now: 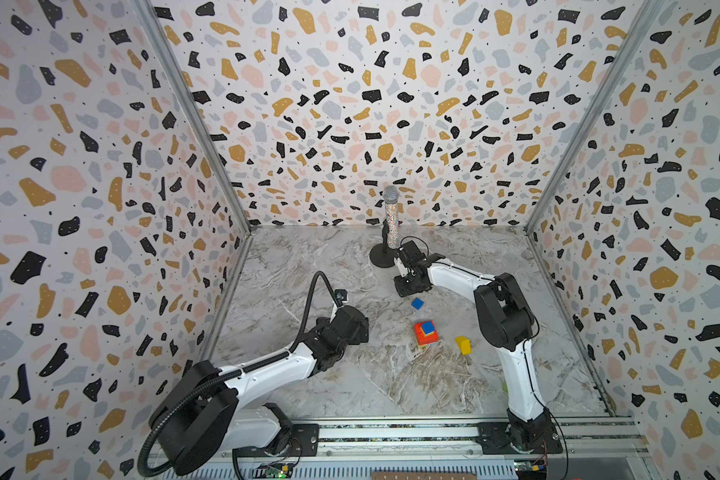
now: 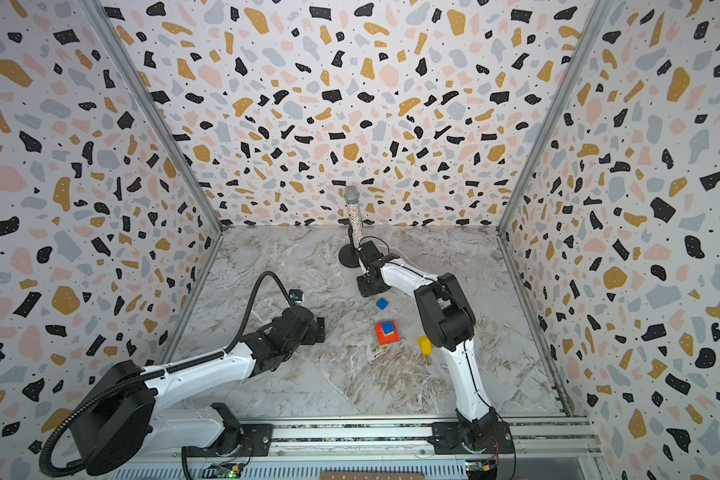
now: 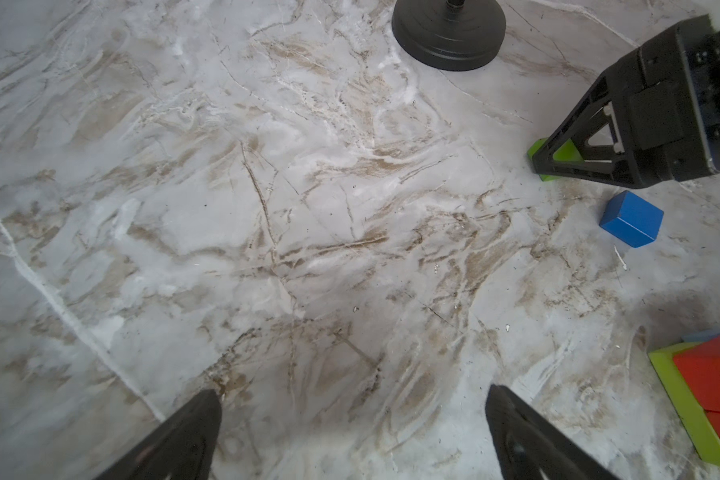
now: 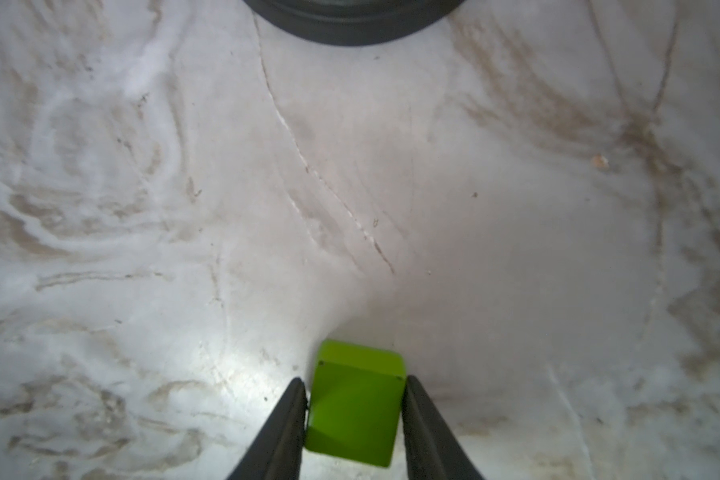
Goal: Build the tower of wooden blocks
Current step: 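Lower the right gripper and close it on the green cube, then lift the green cube and carry it over the stack with the right gripper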
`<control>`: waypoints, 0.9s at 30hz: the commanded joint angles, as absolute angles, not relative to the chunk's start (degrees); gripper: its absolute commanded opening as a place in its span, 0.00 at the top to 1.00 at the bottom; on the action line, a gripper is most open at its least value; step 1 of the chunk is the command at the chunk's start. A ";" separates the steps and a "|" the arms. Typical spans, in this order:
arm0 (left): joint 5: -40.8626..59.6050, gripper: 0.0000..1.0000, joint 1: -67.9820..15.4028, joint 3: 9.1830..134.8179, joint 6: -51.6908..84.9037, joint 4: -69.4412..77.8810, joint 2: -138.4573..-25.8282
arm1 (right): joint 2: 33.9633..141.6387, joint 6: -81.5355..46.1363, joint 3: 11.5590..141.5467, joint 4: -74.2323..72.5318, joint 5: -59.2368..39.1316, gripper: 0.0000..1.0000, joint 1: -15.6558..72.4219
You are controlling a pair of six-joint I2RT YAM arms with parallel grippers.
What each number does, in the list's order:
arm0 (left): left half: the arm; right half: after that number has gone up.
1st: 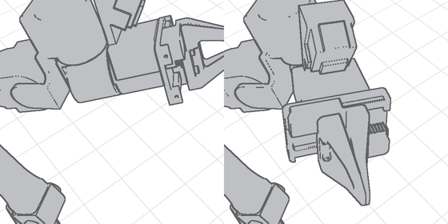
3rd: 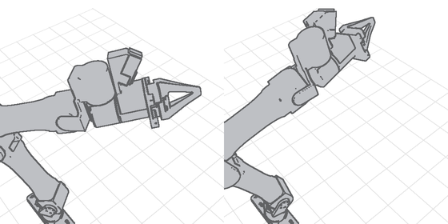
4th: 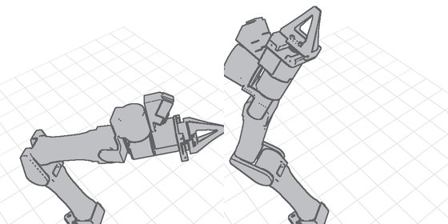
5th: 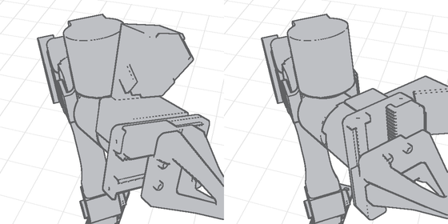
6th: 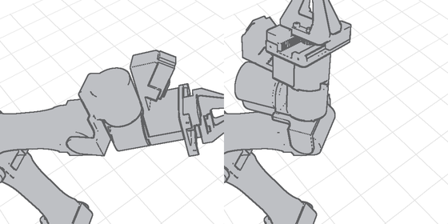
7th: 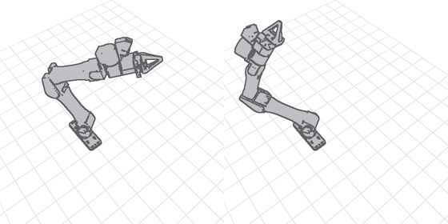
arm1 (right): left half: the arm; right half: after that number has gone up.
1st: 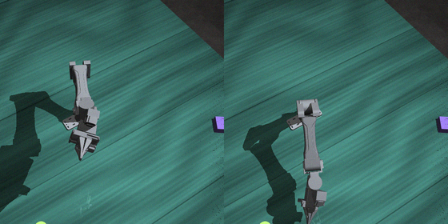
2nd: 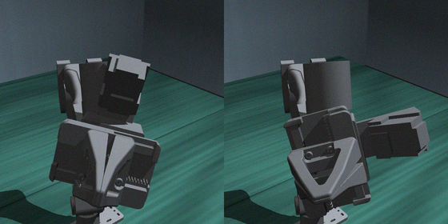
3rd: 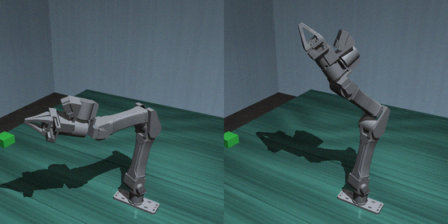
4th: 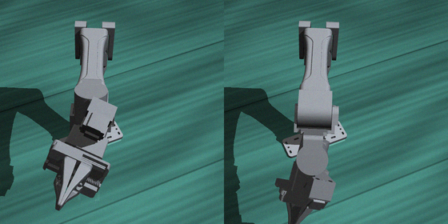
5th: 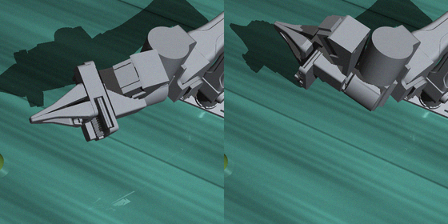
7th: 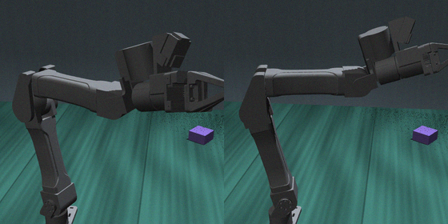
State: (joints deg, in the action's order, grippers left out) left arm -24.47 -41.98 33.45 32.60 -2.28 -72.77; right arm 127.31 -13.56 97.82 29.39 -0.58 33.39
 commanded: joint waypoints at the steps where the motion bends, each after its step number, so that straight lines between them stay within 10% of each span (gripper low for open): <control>1: -24.55 0.00 -41.44 33.31 32.34 -1.05 -72.75 | 126.97 -13.33 99.80 30.99 -0.11 0.60 33.67; 27: -21.48 0.00 -41.52 33.75 32.25 -3.16 -67.36 | 110.09 -13.44 92.06 33.05 1.65 0.70 36.69</control>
State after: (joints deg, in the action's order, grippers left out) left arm -21.87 -41.74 33.45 32.42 -3.01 -68.95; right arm 114.30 -13.56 93.43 30.57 0.93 36.14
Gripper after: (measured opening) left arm 0.998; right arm 0.339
